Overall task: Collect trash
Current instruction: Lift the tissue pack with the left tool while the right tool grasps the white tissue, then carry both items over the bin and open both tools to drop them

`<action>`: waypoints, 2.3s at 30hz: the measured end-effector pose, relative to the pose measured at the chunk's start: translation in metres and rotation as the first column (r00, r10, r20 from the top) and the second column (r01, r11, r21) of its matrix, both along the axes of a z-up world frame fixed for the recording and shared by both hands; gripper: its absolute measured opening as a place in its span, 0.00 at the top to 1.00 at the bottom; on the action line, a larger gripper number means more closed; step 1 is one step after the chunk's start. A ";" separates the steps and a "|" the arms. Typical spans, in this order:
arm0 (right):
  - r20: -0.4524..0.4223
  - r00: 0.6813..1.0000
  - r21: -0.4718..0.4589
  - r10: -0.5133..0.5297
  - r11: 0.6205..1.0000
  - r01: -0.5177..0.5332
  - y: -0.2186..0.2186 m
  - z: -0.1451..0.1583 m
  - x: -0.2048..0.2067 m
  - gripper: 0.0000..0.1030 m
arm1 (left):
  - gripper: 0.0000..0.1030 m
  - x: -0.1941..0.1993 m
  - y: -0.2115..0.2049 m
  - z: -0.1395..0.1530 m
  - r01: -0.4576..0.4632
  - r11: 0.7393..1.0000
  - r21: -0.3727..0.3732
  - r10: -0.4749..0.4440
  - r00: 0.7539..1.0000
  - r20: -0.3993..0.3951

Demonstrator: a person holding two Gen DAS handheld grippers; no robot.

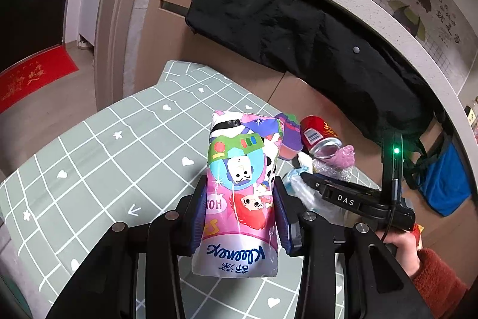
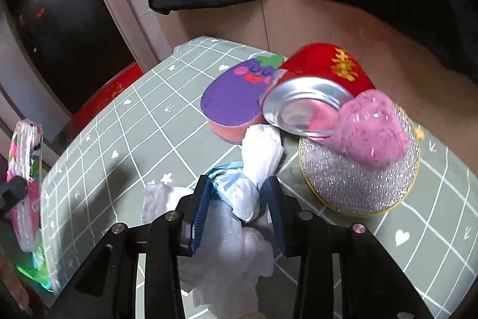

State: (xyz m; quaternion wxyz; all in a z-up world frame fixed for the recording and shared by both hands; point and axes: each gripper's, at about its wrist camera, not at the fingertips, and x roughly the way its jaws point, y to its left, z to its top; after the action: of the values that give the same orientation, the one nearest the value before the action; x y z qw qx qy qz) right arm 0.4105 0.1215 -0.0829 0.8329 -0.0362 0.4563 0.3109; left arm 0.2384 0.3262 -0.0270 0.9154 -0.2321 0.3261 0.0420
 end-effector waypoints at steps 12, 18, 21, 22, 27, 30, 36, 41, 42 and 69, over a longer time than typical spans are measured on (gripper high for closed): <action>0.052 0.996 0.041 0.070 0.997 -0.072 -0.014 0.016 -0.033 0.71 | 0.60 0.006 -0.023 0.008 0.031 0.999 0.034 -0.031 0.999 0.016; 0.175 0.984 0.099 0.034 0.994 -0.052 -0.059 0.078 -0.058 0.71 | 0.60 0.007 -0.049 0.039 0.055 0.995 0.089 -0.063 0.994 0.091; 0.241 0.970 0.111 0.007 0.993 -0.035 -0.083 0.107 -0.076 0.71 | 0.60 0.007 -0.072 0.055 0.064 0.988 0.143 -0.082 0.988 0.127; 0.260 0.966 0.112 0.001 0.993 -0.031 -0.089 0.113 -0.081 0.71 | 0.60 0.006 -0.078 0.059 0.070 0.986 0.153 -0.092 0.986 0.137; 0.352 0.935 0.126 -0.038 0.992 -0.007 -0.127 0.140 -0.108 0.71 | 0.60 0.005 -0.116 0.078 0.103 0.978 0.183 -0.136 0.974 0.180; 0.390 0.919 0.134 -0.060 0.991 0.008 -0.150 0.153 -0.120 0.71 | 0.60 0.006 -0.143 0.088 0.132 0.965 0.227 -0.177 0.965 0.193; 0.443 0.885 0.171 -0.145 0.982 0.075 -0.203 0.167 -0.137 0.71 | 0.60 0.005 -0.200 0.107 0.168 0.935 0.313 -0.248 0.940 0.235; 0.484 0.849 0.190 -0.210 0.973 0.132 -0.247 0.180 -0.155 0.71 | 0.60 0.006 -0.247 0.118 0.203 0.913 0.354 -0.303 0.918 0.256; 0.494 0.840 0.189 -0.225 0.971 0.149 -0.259 0.182 -0.158 0.71 | 0.60 0.006 -0.259 0.120 0.213 0.908 0.362 -0.316 0.913 0.257; 0.519 0.708 0.208 -0.479 0.874 0.439 -0.428 0.183 -0.187 0.70 | 0.60 0.041 -0.439 0.102 0.495 0.806 0.325 -0.570 0.797 0.200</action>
State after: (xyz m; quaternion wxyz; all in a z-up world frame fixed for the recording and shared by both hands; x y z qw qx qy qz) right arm 0.2239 -0.3064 0.0998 0.9802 0.0185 0.1777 0.0853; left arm 0.2795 -0.1131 0.0747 0.9489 -0.0133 0.2336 -0.2116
